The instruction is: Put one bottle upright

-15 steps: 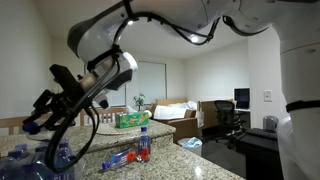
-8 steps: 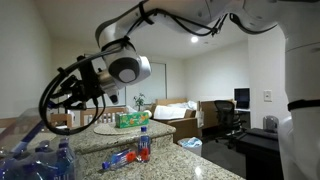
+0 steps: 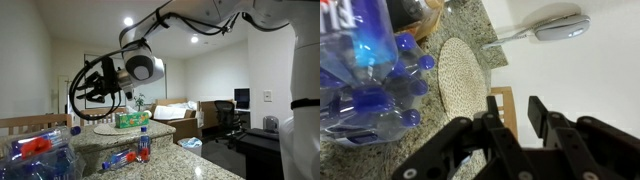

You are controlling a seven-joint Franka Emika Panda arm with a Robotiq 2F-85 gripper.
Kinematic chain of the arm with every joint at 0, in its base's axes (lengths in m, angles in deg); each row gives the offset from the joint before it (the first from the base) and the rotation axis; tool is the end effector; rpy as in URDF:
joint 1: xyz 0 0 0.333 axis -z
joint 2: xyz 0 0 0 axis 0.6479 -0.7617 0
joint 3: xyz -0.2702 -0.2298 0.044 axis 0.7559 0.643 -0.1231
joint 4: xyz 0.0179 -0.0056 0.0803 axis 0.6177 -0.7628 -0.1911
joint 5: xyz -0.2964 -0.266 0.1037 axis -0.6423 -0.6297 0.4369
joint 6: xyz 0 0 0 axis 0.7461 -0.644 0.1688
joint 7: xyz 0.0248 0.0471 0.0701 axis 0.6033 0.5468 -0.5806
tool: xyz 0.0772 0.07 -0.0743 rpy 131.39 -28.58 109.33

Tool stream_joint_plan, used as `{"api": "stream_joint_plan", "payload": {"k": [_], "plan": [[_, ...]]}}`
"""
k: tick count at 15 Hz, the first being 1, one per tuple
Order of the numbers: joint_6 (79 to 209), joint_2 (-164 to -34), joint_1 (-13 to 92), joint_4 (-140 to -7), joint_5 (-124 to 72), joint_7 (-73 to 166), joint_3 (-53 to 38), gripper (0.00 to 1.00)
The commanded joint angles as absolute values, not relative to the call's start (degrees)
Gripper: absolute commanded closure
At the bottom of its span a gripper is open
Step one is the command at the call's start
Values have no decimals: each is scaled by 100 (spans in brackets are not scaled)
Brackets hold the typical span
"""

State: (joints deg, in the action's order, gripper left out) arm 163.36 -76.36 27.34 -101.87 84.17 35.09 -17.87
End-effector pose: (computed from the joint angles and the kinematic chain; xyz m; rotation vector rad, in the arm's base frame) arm 0.5515 0.1789 0.5352 -1.5730 0.9612 -0.3173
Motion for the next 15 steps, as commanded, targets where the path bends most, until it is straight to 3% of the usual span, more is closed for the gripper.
{"api": "stream_joint_plan", "payload": {"k": [1, 13, 15], "plan": [[16251, -7468, 2733, -10380, 8533, 3233, -1780, 87], [16482, -7807, 2538, -10875, 8085, 2854, -2056, 87], [16388, -7829, 2558, -10815, 8088, 3024, -2029, 64]]}}
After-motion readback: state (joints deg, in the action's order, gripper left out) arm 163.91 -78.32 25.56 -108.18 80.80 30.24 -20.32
